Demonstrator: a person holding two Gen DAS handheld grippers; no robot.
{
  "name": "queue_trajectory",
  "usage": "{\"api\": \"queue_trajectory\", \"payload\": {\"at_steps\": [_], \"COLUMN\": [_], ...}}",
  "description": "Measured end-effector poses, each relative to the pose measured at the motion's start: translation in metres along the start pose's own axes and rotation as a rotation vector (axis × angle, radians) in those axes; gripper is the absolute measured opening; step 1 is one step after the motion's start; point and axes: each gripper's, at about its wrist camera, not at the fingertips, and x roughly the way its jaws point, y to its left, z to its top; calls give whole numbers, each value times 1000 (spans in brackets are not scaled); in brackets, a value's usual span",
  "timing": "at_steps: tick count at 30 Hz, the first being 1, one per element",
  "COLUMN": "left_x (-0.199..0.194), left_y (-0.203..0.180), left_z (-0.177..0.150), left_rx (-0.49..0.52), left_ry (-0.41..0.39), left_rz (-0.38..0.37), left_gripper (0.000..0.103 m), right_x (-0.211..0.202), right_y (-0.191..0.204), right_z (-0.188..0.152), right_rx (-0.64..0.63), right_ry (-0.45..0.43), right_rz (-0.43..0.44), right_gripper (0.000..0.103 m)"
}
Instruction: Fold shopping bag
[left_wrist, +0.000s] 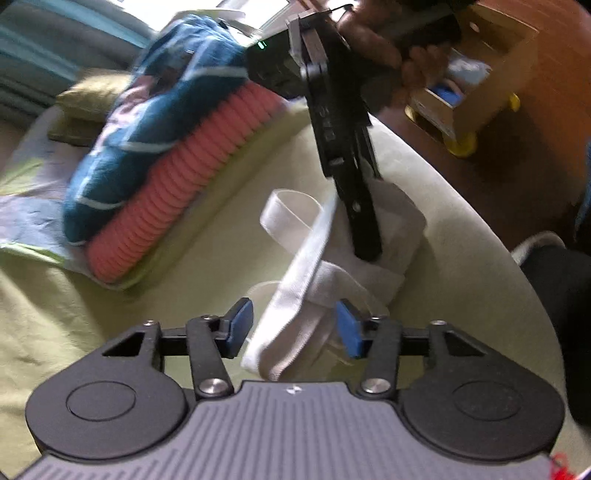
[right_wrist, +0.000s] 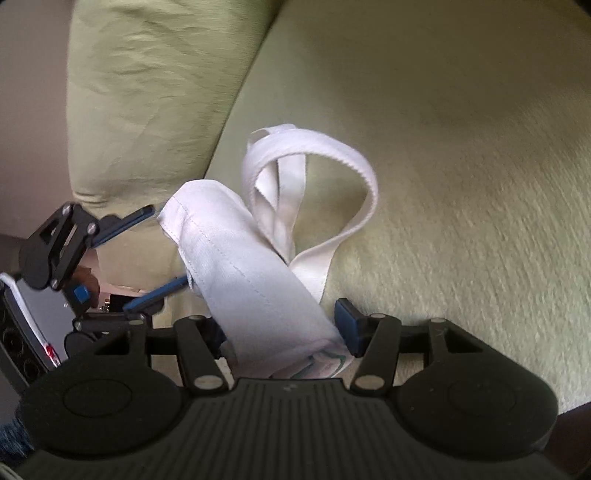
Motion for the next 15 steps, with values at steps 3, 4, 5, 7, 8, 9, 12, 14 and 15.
{"api": "queue_trajectory", "payload": {"at_steps": [3, 4, 5, 7, 8, 9, 12, 14, 15], "left_x": [14, 19, 24, 31, 35, 39, 47, 48, 47], "left_y": [7, 10, 11, 14, 15, 15, 16, 16, 16], "left_z": [-3, -5, -7, -11, -11, -11, -11, -11, -12], "left_rx": [-87, -123, -148, -196, -223, -235, -253, -259, -265], "left_ry": [5, 9, 15, 20, 23, 26, 33, 34, 33], "left_rz": [5, 0, -2, 3, -1, 5, 26, 32, 33], "left_gripper": [32, 32, 32, 23, 19, 19, 16, 15, 14], "right_x": [-3, -5, -7, -12, -15, -18, -20, -17, -15], "right_y": [-1, -2, -1, 5, 9, 18, 57, 86, 101], "right_z": [6, 8, 9, 10, 9, 6, -12, -39, -54], "right_rx": [62, 88, 95, 87, 78, 31, -207, -384, -475], "right_ry": [-8, -17, -32, -75, -104, -149, -318, -459, -533], "right_rz": [-29, -37, -51, -96, -125, -184, -440, -598, -674], "right_gripper": [51, 51, 51, 51, 51, 53, 71, 69, 62]}}
